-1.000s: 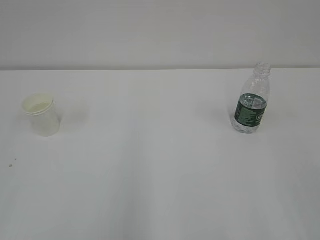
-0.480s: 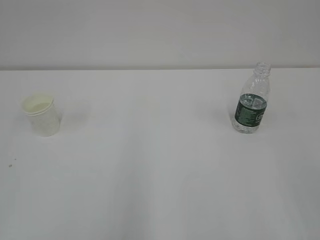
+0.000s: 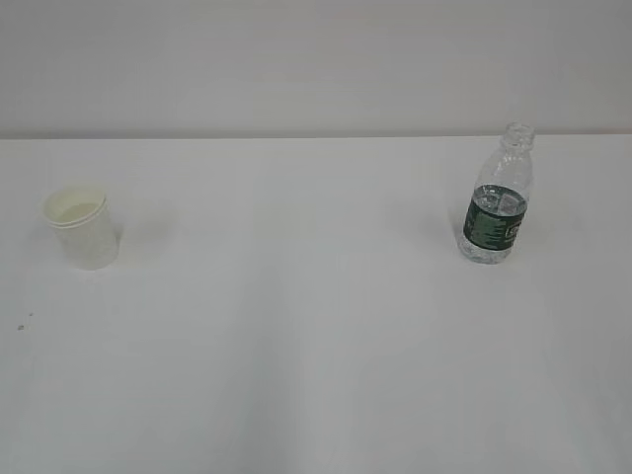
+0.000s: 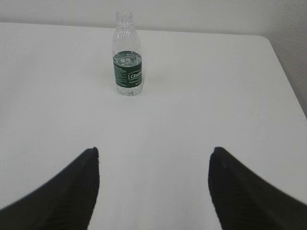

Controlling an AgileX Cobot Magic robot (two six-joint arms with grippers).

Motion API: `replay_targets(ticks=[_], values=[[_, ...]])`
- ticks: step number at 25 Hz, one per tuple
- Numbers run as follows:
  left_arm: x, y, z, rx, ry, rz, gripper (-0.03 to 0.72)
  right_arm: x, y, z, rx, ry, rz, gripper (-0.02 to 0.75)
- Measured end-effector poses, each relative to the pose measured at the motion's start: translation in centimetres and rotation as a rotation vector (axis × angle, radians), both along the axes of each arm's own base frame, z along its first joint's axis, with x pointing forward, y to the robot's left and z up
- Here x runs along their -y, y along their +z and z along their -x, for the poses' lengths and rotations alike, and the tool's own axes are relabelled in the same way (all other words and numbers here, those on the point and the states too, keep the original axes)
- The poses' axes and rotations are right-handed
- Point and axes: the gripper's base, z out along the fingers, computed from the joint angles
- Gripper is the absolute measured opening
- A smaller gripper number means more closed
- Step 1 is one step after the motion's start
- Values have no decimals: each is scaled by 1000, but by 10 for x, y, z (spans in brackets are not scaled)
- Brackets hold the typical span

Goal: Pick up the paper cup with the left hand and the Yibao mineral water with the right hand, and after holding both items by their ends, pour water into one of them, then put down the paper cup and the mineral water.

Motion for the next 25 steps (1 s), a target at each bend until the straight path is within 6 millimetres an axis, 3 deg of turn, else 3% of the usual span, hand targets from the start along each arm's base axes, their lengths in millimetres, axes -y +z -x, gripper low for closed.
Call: replay_targets(ticks=[12, 25], values=[[3, -10, -10, 5, -20, 38, 361, 1, 0, 4, 29, 0, -5, 536], [3, -8, -11, 54, -20, 36, 360, 1, 1, 4, 35, 1, -5, 536]])
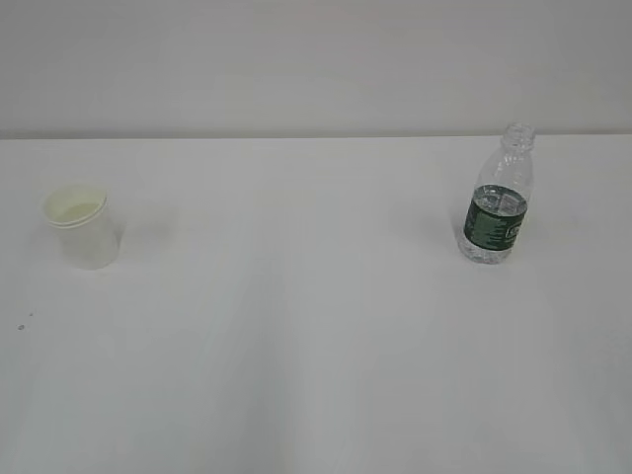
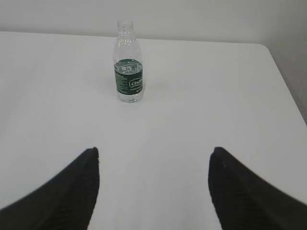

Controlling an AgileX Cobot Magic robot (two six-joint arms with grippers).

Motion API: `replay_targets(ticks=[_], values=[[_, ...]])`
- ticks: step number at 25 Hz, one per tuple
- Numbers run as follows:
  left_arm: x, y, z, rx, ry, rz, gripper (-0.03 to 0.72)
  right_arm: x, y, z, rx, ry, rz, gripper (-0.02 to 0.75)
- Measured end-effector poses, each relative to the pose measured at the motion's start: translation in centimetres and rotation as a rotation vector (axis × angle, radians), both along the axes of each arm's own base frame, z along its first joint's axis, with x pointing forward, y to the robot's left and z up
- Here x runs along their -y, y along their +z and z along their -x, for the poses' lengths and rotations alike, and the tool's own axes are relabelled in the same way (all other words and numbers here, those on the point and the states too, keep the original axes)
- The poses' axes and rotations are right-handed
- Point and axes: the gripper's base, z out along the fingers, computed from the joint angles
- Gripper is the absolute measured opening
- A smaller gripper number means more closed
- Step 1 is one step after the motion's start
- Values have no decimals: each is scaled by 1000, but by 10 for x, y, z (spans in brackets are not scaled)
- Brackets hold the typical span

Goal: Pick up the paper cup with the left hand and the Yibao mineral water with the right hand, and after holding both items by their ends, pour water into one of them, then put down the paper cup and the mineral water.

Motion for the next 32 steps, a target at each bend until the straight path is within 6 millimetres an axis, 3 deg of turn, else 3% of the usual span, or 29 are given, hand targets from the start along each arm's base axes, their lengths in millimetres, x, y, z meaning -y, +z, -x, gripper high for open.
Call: replay_targets(ticks=[15, 32], values=[[1, -10, 3, -103, -10, -8, 351, 2, -6, 1, -54, -5, 58, 489], [0, -11, 3, -117, -11, -10, 349, 3, -14, 0, -112, -10, 72, 486]])
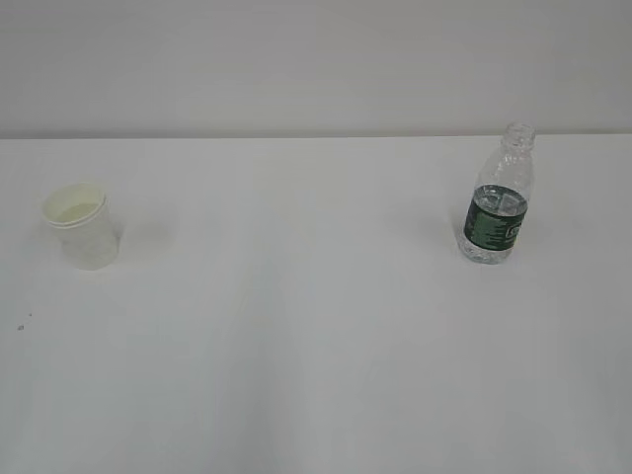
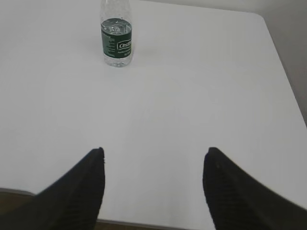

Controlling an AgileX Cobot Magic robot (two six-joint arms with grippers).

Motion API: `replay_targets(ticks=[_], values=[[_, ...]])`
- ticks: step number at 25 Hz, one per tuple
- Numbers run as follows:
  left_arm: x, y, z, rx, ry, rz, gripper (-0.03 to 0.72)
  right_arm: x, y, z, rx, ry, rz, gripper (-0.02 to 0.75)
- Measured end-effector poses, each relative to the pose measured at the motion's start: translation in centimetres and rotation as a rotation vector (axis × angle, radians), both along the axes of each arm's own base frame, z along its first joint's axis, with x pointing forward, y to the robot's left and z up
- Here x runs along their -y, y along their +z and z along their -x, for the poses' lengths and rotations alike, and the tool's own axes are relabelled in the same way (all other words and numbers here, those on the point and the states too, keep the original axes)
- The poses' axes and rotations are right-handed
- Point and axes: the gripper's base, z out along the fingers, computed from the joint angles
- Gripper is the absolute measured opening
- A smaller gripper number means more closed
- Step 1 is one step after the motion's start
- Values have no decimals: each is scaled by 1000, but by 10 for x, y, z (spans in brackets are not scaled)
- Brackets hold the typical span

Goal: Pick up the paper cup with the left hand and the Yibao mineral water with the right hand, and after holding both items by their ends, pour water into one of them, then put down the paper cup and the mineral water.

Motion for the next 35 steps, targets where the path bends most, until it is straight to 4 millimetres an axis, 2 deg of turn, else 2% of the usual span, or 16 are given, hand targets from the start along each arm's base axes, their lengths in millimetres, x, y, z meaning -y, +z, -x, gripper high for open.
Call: replay_targets(ticks=[5, 8, 14, 35], values=[[0, 0, 0, 0, 0, 0, 350, 0, 0, 0, -1, 6, 11, 486], [0, 0, 0, 0, 0, 0, 386, 0, 0, 0, -1, 6, 11, 491], [0, 0, 0, 0, 1, -1, 470, 0, 0, 0, -1, 8, 16, 578], [0, -1, 0, -2, 1, -1, 480, 0, -1, 0, -3, 8, 16, 592]])
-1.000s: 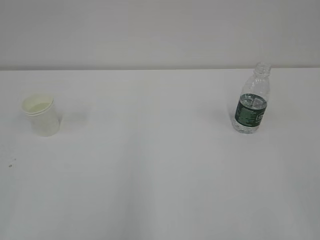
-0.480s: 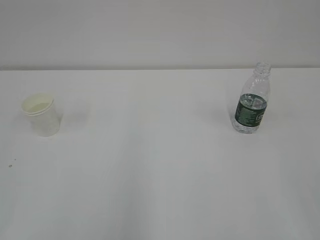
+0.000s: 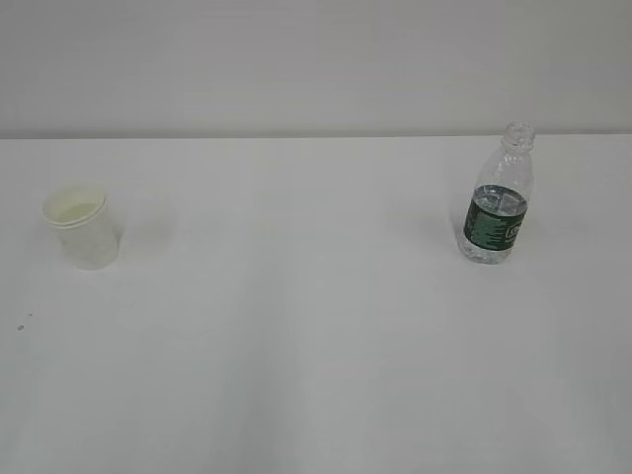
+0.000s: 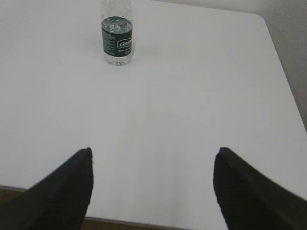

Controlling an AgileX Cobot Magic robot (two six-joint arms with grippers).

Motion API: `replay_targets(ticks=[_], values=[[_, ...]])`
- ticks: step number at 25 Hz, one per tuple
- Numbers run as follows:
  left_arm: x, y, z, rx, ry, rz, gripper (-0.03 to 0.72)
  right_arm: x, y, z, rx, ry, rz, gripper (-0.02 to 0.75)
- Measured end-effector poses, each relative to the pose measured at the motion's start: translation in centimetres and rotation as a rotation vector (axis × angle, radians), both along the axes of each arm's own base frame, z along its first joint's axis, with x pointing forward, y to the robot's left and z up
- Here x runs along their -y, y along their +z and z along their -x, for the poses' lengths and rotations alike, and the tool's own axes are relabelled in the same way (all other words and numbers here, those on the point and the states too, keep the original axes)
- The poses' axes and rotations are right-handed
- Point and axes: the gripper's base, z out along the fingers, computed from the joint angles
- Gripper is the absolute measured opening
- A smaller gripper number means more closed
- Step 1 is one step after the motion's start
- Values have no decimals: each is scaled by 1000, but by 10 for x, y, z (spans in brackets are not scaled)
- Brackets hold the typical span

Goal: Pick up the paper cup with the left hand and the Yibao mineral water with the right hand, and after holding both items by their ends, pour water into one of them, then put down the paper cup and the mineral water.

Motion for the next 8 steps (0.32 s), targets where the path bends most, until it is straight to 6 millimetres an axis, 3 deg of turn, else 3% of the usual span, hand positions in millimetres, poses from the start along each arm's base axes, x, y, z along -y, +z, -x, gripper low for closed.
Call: replay_targets(ticks=[8], values=[[0, 0, 0, 0, 0, 0, 480, 0, 0, 0, 0, 0, 0, 592]])
